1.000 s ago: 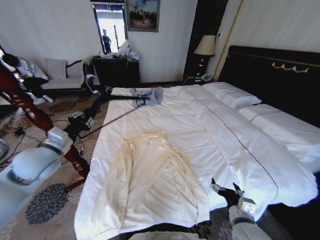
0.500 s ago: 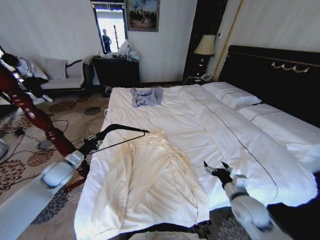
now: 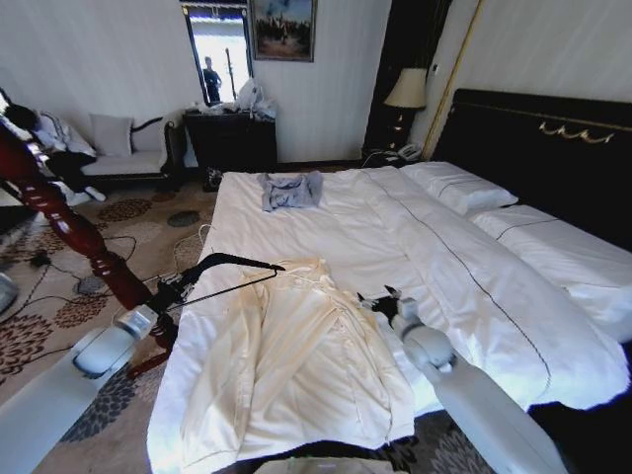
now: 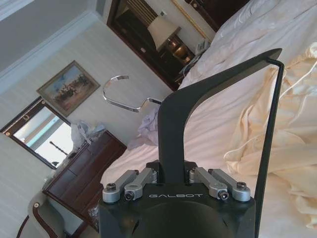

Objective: Pick up the clothes from the bed and hang them on the clothes hanger.

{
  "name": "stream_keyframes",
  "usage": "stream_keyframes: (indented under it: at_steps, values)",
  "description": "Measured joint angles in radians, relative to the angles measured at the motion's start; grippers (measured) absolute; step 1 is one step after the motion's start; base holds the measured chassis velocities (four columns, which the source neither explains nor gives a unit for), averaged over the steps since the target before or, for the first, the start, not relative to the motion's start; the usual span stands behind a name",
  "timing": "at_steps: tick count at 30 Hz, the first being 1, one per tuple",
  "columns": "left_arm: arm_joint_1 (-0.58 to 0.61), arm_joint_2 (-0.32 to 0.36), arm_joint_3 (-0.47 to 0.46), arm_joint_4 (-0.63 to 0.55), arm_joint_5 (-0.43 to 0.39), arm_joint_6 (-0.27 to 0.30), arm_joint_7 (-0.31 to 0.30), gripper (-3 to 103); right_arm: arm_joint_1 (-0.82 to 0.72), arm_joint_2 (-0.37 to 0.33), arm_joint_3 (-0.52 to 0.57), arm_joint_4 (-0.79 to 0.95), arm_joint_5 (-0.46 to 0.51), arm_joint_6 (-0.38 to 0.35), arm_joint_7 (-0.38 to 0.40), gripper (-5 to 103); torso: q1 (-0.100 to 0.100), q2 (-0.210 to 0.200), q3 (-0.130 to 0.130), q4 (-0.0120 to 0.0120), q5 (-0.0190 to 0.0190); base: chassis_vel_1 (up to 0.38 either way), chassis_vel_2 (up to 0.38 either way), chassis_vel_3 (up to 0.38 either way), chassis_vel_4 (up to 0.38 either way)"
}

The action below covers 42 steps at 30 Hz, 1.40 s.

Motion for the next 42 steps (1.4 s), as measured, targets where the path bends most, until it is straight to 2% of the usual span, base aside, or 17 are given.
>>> stream_keyframes:
  at_steps: [5,13,18,30,33,36,38,41,42]
  values:
    - [0.011,-0.003,-0.015,0.016,-0.001,-0.008,0.005,22,0.083,0.002,-0.09,-0.048,0.003,0.0,-0.002,100,0.0,0.0,0.0,0.0001,0.0,0.0,0.0,0.0,0.0]
    - [0.025,-0.012,-0.044,0.036,0.001,-0.013,0.005,22,0.255,0.056,-0.245,-0.123,0.033,-0.001,0.001,100,0.0,0.0,0.0,0.0005,-0.0001,0.0,0.0,0.0,0.0]
    - [0.025,-0.014,-0.051,0.048,-0.004,-0.017,0.007,22,0.291,0.078,-0.3,-0.178,0.026,0.0,0.002,100,0.0,0.0,0.0,0.0004,-0.0001,0.0,0.0,0.0,0.0]
    - [0.021,-0.022,-0.048,0.054,-0.006,-0.017,0.005,22,0.303,0.111,-0.343,-0.247,0.008,0.016,0.02,101,0.0,0.0,0.0,0.0003,0.0,0.0,0.0,0.0,0.0]
    - [0.02,-0.022,-0.048,0.054,-0.006,-0.016,0.004,22,0.311,0.122,-0.351,-0.26,0.008,0.02,0.03,97,0.0,0.0,0.0,0.0003,0.0001,0.0,0.0,0.0,0.0]
    - [0.02,-0.019,-0.048,0.056,-0.007,-0.016,0.003,22,0.325,0.137,-0.361,-0.275,0.01,0.021,0.048,84,0.0,0.0,0.0,0.0005,0.0,0.0,0.0,0.0,0.0]
    - [0.019,-0.019,-0.048,0.058,-0.007,-0.016,0.003,22,0.328,0.139,-0.364,-0.279,0.01,0.021,0.051,84,0.0,0.0,0.0,0.0005,0.0,0.0,0.0,0.0,0.0]
    - [0.015,-0.016,-0.047,0.064,-0.007,-0.017,0.002,22,0.337,0.143,-0.377,-0.286,0.017,0.018,0.056,68,0.0,0.0,0.0,0.0004,0.0001,0.0,0.0,0.0,0.0]
    - [0.015,-0.016,-0.047,0.064,-0.007,-0.017,0.002,22,0.337,0.143,-0.377,-0.286,0.017,0.018,0.056,68,0.0,0.0,0.0,0.0004,0.0001,0.0,0.0,0.0,0.0]
